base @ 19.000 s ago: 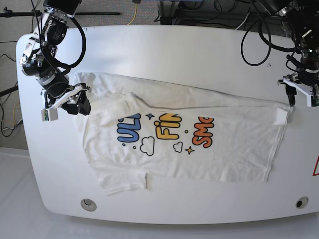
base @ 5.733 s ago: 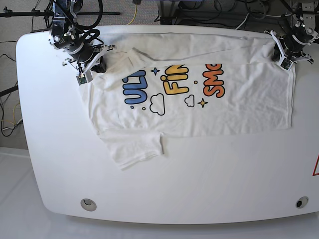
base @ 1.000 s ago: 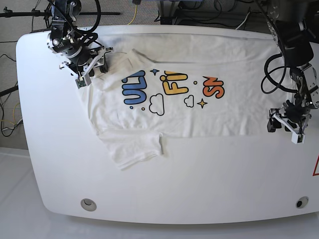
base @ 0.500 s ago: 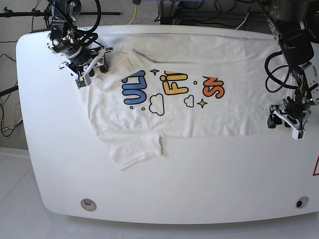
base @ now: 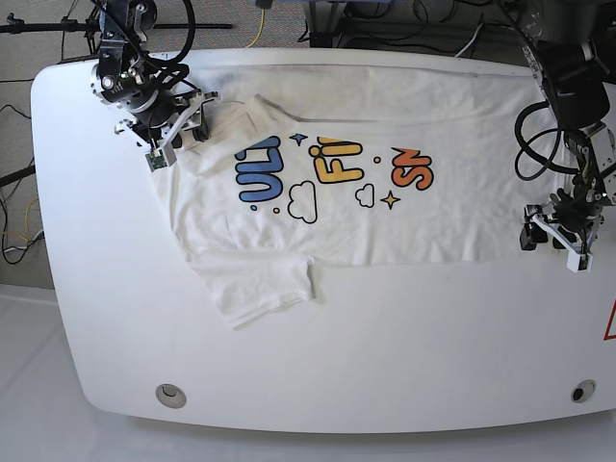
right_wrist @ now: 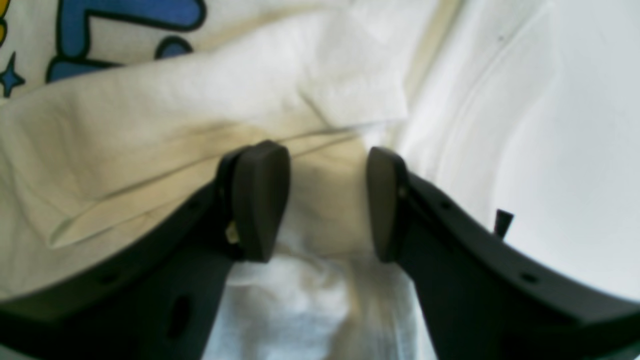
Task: Fold the T-shirt properly
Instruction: 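Move the left gripper along the shirt's side edge toward the hem, then lower the left gripper and pinch the shirt's side edge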
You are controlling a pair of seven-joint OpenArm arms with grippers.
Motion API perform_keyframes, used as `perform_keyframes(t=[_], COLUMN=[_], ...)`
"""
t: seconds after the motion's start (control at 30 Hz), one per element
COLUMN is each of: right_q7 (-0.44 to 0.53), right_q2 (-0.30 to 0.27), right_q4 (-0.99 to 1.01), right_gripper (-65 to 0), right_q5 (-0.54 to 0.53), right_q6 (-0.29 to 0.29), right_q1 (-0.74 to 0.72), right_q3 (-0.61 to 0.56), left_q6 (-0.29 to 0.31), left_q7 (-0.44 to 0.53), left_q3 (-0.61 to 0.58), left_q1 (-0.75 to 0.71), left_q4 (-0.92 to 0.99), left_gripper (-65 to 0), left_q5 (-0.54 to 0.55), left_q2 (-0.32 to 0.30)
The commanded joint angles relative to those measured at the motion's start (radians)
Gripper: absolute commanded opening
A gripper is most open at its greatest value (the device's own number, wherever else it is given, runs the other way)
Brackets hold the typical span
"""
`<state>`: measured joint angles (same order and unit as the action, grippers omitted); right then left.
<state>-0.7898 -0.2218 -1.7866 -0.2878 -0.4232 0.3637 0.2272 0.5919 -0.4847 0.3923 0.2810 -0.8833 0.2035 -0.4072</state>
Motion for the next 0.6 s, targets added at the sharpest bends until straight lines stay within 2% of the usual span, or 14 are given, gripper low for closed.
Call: perform_keyframes(t=[0.0, 0.27, 0.33, 0.57], right_q7=[0.003, 0.004, 0.008, 0.007], right_q2=[-0.008, -0.008, -0.010, -0.009], right_q4=[-0.008, -0.008, -0.008, -0.005], right_gripper=[-36.5, -36.5, -36.4, -36.3], right_q5=[-0.001, -0.002, -0.002, -0.003], right_q6=[-0.006, -0.006, -0.006, -0.008], right_q1=[-0.002, -0.002, -0.008, -0.015], right_q3=[0.004, 0.005, 0.004, 0.007], left_q6=[0.002, 0.003, 0.003, 0.005], left_q7=[0.007, 0.004, 0.001, 0.000], left_q3=[0.006, 0.037, 0.082, 0.124], left_q1=[0.014, 0.014, 0.007, 0.008], left_q4=[-0.016, -0.020, -0.024, -0.024], left_gripper=[-22.7, -22.9, -23.0, -23.1], left_q5=[0.014, 0.015, 0.027, 0.028], left_q2=[-0.026, -0.028, -0.031, -0.034])
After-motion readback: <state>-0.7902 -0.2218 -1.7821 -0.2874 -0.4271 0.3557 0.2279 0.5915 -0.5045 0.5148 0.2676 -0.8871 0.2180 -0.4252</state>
